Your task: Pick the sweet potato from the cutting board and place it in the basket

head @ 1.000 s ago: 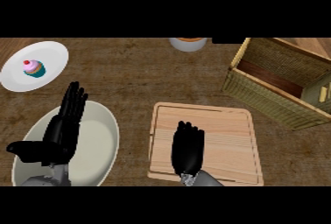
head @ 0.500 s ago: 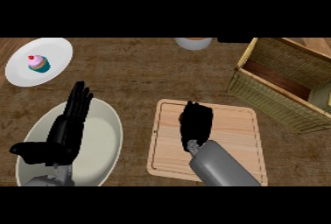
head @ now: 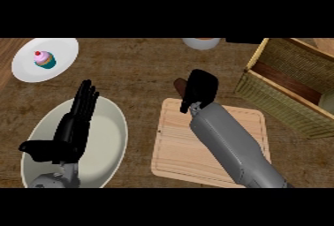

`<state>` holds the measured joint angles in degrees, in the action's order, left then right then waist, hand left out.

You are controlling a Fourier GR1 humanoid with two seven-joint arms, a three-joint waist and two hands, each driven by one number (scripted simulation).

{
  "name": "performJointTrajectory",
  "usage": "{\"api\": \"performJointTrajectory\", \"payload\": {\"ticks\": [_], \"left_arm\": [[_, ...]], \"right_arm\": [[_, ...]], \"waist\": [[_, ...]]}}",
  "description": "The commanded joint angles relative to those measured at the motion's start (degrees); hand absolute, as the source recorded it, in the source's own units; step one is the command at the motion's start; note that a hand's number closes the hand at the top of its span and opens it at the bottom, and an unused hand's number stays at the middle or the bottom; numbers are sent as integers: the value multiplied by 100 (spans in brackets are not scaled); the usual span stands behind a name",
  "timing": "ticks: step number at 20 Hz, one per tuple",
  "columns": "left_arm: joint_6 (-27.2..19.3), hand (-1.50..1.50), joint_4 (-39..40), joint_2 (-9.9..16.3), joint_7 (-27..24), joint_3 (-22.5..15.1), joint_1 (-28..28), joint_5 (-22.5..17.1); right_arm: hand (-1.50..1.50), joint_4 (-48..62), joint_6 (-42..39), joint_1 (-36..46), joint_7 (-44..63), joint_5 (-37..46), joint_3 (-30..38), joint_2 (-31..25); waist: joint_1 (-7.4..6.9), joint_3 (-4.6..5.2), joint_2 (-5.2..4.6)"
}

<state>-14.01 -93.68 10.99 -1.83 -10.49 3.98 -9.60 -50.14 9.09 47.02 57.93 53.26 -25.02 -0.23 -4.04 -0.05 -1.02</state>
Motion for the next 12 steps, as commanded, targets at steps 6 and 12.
{"api": "performJointTrajectory", "payload": {"ticks": [6, 12], "left_arm": [[-29, 0, 27, 55, 211, 210, 93, -68], [-24, 0, 99, 46, 117, 288, 81, -31]], "right_arm": [[150, -528, 1832, 1101, 579, -9, 15, 22], [150, -1136, 1763, 1868, 1423, 103, -193, 21]], "waist": [[177, 5, 95], [275, 10, 126]]}}
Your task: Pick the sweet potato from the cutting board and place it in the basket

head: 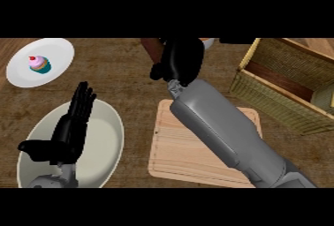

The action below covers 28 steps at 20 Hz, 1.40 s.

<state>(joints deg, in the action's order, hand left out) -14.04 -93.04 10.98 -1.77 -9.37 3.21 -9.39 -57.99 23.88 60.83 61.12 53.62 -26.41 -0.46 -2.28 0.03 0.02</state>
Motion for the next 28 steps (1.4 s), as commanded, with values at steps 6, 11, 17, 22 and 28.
{"api": "performJointTrajectory", "payload": {"ticks": [6, 11, 17, 22, 28], "left_arm": [[-102, 0, -343, 22, 252, 58, -106, 39], [-160, 0, -219, -28, 87, 109, -249, 101], [-52, 0, -459, 210, 187, 353, -413, -10], [-221, 0, -396, -23, 318, 166, -178, 178], [-254, 0, -270, -89, 188, 177, -171, 307]], "right_arm": [[150, -763, -166, 718, 2034, 326, 75, 43], [150, -826, -1107, 553, 2100, 740, 597, 42], [150, -1175, -1944, 149, 1837, 1002, 857, -564], [150, -2036, -1752, -769, 1330, 990, 1213, -913], [150, -2854, -2373, -1208, 1069, 934, 1791, -1324]], "waist": [[140, 1, 58], [318, 0, 81], [365, -2, 95], [354, -8, 51], [339, -5, 36]]}}
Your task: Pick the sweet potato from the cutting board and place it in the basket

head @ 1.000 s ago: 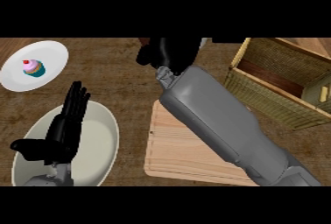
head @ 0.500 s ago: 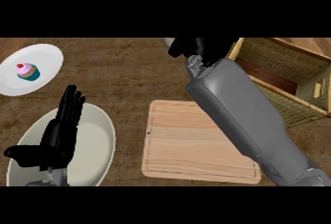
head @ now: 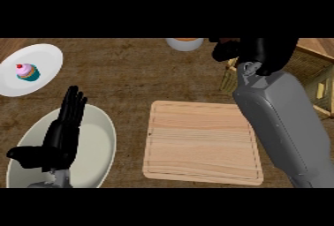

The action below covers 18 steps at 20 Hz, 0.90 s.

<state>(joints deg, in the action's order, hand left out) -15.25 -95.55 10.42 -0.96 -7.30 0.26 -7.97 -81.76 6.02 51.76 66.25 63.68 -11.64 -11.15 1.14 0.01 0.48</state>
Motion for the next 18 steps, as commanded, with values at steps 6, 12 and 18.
{"api": "performJointTrajectory", "payload": {"ticks": [6, 12, 18], "left_arm": [[166, 0, -208, 55, 117, 46, -75, 11], [57, 0, -90, -206, 121, -113, 53, 235], [516, 0, 245, -161, -478, 167, -284, 44]], "right_arm": [[150, -819, -696, -1112, 284, 130, 406, -212], [150, -188, -557, -1336, -663, -75, 938, -458], [150, -567, -371, -1841, -895, -131, 1223, -327]], "waist": [[-69, -1, -23], [-124, -1, -51], [-126, 1, -49]]}}
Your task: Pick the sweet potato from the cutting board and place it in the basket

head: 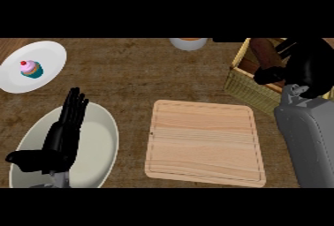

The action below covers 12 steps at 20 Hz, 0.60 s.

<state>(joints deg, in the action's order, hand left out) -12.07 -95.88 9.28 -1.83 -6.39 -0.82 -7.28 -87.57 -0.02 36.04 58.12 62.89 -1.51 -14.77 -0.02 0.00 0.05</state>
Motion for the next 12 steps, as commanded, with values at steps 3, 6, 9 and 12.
{"api": "performJointTrajectory", "payload": {"ticks": [3, 6, 9, 12], "left_arm": [[-336, 0, 32, -290, 563, -160, 530, 361], [51, 0, -139, -156, 34, -26, -193, 223], [23, 0, -31, -155, 401, 211, 331, 193], [-16, 0, -222, -126, 496, 189, 270, 226]], "right_arm": [[150, 463, 266, 79, -135, 1, 304, 119], [150, 99, 371, -544, -414, -149, 494, 30], [150, -189, 244, -557, -335, -147, 593, 11], [150, 320, 1153, -814, -243, 224, 667, 286]], "waist": [[-17, -1, -11], [-20, 0, -4], [1, 0, -1], [-11, -1, -4]]}}
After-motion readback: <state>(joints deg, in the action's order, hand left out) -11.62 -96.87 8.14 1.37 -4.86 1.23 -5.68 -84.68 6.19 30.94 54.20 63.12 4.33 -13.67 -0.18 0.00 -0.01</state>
